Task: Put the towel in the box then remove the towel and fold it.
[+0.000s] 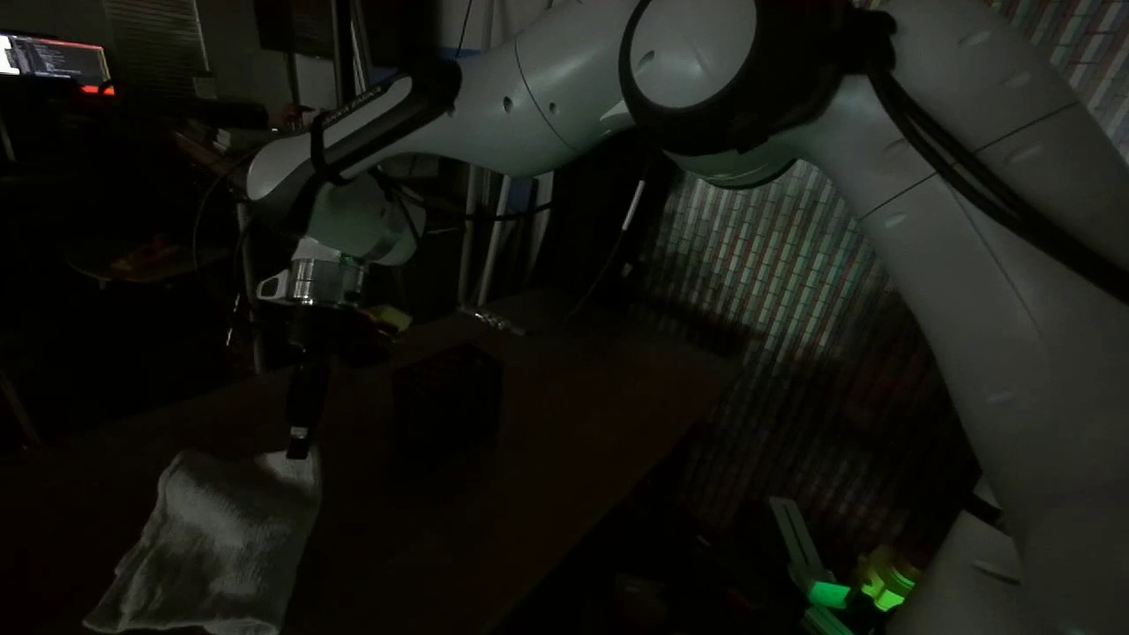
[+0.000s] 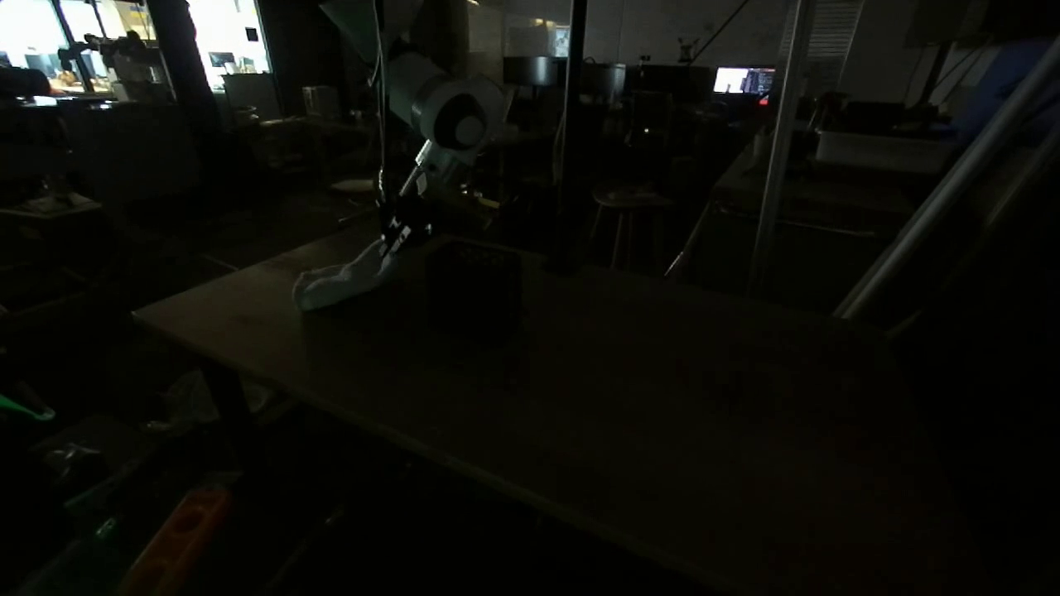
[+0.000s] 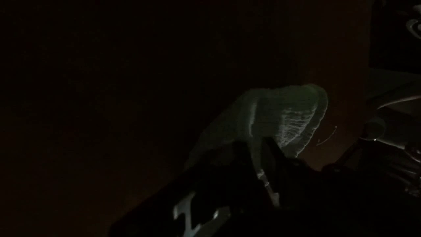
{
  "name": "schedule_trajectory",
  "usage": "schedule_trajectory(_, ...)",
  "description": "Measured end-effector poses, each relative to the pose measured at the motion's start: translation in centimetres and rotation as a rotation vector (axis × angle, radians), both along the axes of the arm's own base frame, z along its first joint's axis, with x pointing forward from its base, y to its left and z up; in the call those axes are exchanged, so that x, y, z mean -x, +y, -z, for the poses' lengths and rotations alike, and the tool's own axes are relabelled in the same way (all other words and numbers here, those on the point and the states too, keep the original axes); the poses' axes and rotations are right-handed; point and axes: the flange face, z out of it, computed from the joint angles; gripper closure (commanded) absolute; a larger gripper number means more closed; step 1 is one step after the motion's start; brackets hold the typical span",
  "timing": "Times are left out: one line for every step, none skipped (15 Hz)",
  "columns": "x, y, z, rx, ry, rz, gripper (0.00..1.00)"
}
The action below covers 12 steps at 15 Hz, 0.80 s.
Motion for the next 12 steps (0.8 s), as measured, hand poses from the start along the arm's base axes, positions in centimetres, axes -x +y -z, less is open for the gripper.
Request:
schedule_trajectory(0.4, 0.0, 0.2, 0.000, 0.010, 0.000, 0.42)
schedule_trajectory(0.9, 0.2, 0.3, -0.001, 0.022, -0.002, 0.34)
schedule_trajectory(1.5, 0.4, 0.5, -0.002, 0.033, -0.004, 0.26)
schedule_trajectory(2.0, 0.6, 0.6, 0.000, 0.043, -0.008, 0.19)
schedule_trajectory(2.4, 0.7, 0.6, 0.003, 0.049, -0.011, 0.12)
schedule_trajectory(2.8, 0.8, 0.4, 0.007, 0.052, -0.015, 0.04)
schedule_trajectory(3.2, 0.8, 0.0, 0.011, 0.053, -0.019, 0.01)
schedule_trajectory(3.5, 0.9, -0.6, 0.015, 0.050, -0.023, 0.00)
schedule_trajectory(3.8, 1.1, -1.3, 0.019, 0.045, -0.027, 0.00)
schedule_trajectory(4.0, 1.3, -2.2, 0.025, 0.037, -0.030, 0.00)
schedule_trajectory(4.3, 1.6, -3.1, 0.031, 0.028, -0.033, 0.00)
schedule_trajectory(4.5, 1.8, -4.2, 0.040, 0.018, -0.034, 0.00)
